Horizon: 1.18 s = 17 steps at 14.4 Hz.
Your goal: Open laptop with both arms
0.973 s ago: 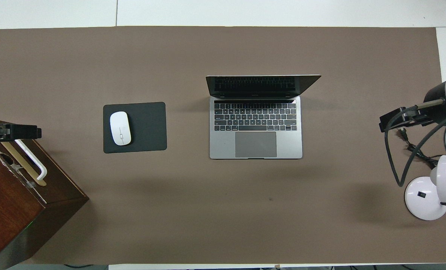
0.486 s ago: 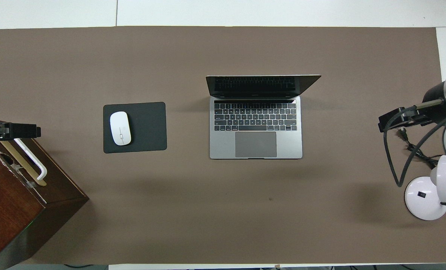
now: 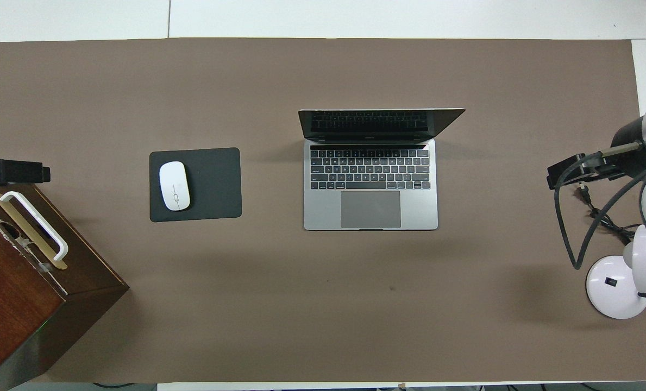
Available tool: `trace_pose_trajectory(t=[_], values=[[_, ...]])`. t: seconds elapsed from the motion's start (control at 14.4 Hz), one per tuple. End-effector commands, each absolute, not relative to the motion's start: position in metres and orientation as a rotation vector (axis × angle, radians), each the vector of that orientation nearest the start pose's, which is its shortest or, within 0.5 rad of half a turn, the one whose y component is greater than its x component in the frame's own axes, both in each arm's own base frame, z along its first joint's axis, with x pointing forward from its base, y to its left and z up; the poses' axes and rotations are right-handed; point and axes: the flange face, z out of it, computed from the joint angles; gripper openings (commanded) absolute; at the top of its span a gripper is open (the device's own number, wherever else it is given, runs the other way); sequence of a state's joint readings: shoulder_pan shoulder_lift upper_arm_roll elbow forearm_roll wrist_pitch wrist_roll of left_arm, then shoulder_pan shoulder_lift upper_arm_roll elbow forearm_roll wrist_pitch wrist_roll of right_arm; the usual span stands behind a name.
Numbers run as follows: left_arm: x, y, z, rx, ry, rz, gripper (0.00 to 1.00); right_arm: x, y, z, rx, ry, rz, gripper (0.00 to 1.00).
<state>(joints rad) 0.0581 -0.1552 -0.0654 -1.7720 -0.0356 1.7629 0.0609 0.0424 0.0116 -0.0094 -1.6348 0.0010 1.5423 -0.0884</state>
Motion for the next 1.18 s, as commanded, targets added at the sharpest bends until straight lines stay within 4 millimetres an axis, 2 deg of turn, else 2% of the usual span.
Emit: trace_pose_trajectory(t=[0.0,0.42,0.63,0.83,1.11], values=[[0.541,-0.003,0.644,-3.154,0.078,-0.178,1.00,0.549,0.020,0.588,-3.105,-0.158,0.135,1.00],[0.538,-0.006,0.614,-3.156,0.089,-0.090,1.00,0.549,0.018,0.588,-3.105,-0.154,0.137,1.00],[0.538,-0.005,0.623,-3.161,0.083,-0.086,1.00,0.549,0.021,0.588,-3.105,-0.161,0.133,1.00],[0.538,-0.007,0.624,-3.161,0.001,-0.094,1.00,0.549,0.021,0.588,-3.104,-0.161,0.133,1.00],[0.539,-0.004,0.623,-3.159,-0.004,-0.097,1.00,0.549,0.017,0.588,-3.106,-0.151,0.133,1.00]])
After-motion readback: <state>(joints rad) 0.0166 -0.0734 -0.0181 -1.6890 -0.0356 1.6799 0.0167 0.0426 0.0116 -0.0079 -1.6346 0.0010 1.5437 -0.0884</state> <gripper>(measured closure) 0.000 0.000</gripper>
